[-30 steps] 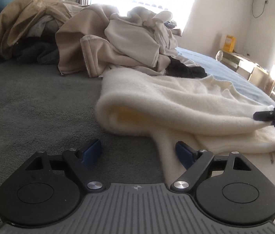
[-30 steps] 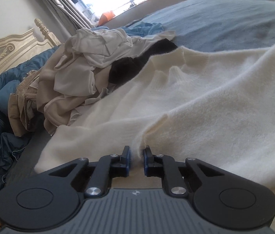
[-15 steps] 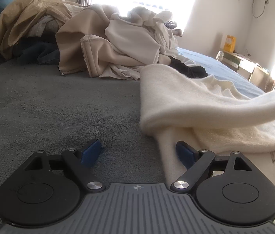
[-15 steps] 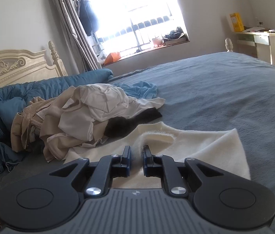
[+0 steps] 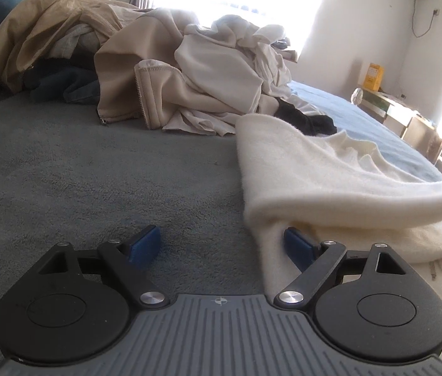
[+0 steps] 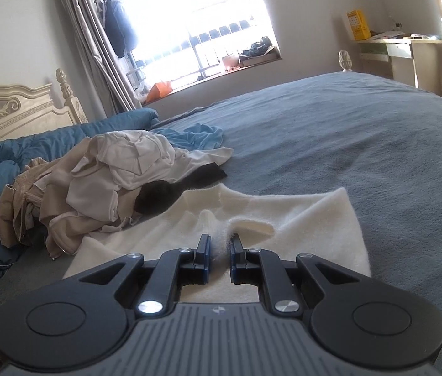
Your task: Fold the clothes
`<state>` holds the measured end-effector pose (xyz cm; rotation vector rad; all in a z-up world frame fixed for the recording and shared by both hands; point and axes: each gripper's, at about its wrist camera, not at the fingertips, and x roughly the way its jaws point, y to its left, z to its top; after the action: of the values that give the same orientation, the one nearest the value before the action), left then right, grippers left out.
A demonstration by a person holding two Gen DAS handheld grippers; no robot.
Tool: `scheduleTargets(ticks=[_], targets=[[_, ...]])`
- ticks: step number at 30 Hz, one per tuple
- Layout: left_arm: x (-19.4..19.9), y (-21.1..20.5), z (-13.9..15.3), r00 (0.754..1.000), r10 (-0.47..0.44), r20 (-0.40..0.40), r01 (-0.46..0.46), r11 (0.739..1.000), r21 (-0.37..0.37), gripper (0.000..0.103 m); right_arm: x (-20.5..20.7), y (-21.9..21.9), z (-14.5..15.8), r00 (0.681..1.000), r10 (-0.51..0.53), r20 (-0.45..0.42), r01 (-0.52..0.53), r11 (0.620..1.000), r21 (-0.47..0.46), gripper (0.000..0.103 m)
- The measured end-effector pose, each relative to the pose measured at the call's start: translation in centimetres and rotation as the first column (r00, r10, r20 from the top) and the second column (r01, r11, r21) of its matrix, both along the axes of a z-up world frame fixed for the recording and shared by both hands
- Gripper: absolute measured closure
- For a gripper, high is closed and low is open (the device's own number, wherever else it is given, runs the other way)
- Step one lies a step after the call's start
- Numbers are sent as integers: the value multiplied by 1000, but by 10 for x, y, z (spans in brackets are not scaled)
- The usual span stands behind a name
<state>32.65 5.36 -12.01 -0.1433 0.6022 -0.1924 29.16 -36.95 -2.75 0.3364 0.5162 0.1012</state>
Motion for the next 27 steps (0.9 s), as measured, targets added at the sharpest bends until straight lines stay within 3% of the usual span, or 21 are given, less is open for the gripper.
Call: scheduleTargets(ticks=[3, 8, 14, 18, 20, 22, 24, 27], targets=[[12, -12, -2, 1000, 18, -17, -16, 996, 82, 12, 0, 4, 9, 999, 19, 30, -19, 1000, -18, 90], [10, 4, -6, 998, 66, -25, -66, 998, 3, 9, 2, -3, 11, 999, 15, 42, -13, 998, -60, 90], [7, -1, -4, 998, 55, -19, -54, 998, 32, 6, 6, -21, -6, 1000, -3, 7, 3, 997, -73, 90], [7, -4, -4, 999, 41, -24, -39, 998, 50, 6, 12, -38, -37, 997, -31, -66, 28, 998, -56, 91], [4, -4, -4, 999, 32, -27, -30, 998, 58, 6, 17, -47, -60, 987, -33, -159, 30, 999, -19, 90], [0, 0, -2, 999, 17, -34, -15, 999, 52, 6, 17, -59, -80, 974, -35, -222, 53, 996, 74, 90], [-4, 5, 0, 999, -1, -44, 3, 999, 41, 6, 11, -72, -81, 976, -32, -216, 73, 981, 182, 87], [-16, 15, 8, 999, -41, -32, 41, 999, -11, 6, 8, -91, -76, 978, -39, -206, 104, 945, 311, 71]])
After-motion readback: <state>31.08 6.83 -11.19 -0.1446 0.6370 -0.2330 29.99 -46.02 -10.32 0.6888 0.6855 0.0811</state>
